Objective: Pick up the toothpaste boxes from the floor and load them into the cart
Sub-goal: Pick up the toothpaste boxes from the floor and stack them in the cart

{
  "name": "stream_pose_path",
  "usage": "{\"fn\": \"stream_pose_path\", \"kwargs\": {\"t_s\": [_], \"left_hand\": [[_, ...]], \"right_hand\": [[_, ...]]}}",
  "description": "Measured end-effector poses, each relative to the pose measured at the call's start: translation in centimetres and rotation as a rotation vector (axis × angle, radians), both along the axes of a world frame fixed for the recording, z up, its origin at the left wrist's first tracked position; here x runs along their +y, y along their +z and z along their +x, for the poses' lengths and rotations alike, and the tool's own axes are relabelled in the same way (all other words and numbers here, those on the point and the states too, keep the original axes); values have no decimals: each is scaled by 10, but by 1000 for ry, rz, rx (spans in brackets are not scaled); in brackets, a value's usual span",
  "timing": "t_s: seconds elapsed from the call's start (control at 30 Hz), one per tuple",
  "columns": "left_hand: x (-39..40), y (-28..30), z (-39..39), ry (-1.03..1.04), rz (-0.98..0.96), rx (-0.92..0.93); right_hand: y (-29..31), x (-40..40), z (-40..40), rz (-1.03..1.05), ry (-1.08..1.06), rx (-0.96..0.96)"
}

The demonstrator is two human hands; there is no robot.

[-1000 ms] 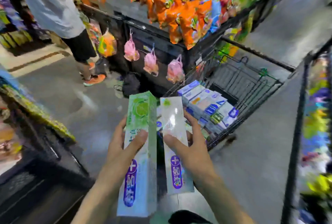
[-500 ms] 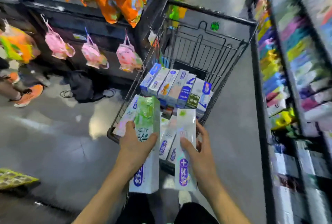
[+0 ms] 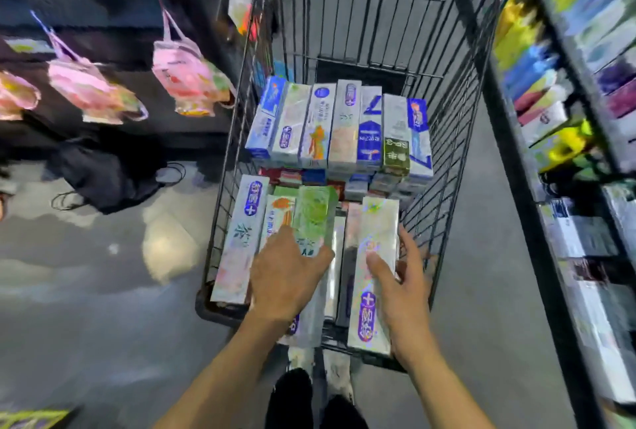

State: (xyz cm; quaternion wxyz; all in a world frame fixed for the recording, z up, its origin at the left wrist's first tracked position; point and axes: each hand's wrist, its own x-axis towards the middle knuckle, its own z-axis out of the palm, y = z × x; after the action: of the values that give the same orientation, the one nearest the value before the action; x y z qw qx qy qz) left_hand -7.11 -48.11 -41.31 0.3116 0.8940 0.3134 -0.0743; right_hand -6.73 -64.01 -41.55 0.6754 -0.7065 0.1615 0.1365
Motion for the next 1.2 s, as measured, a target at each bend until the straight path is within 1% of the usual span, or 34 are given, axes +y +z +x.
{"fn": "stream_pose_path", "kwargs": {"t_s": [0.07, 0.23, 0.3, 0.4, 0.47, 0.5, 0.57, 0.63, 0.73, 0.93, 1.07, 1.2], "left_hand": [[1, -19, 7, -49, 68, 25], [5, -51, 21, -46, 58, 45], [5, -58, 25, -55, 98, 63], [0, -69, 25, -73, 206, 81], [-3, -76, 20, -89, 278, 43], [-4, -82, 18, -107, 325, -10], [-5, -94, 12, -154, 469, -82], [-3, -103, 9, -145, 549, -138], [5, -106, 6, -95, 543, -174], [22, -110, -3, -225, 497, -184], [26, -109, -5, -240, 464, -151], [25, -110, -6, -239, 456, -131]], "right_hand": [[-21, 2, 7, -1, 4, 12], [-50, 4, 18, 5, -18, 59], [-55, 5, 21, 13, -38, 103], [-67, 10, 24, -48, -11, 123], [-73, 13, 24, -91, 30, 140], [-75, 15, 25, -117, 47, 139], [-77, 18, 27, -156, 80, 115], [-78, 20, 29, -185, 112, 92], [-83, 23, 30, -258, 134, 89], [-81, 37, 30, -381, 128, 117], [-84, 46, 27, -441, 130, 120], [-88, 47, 28, -538, 207, 94]]}}
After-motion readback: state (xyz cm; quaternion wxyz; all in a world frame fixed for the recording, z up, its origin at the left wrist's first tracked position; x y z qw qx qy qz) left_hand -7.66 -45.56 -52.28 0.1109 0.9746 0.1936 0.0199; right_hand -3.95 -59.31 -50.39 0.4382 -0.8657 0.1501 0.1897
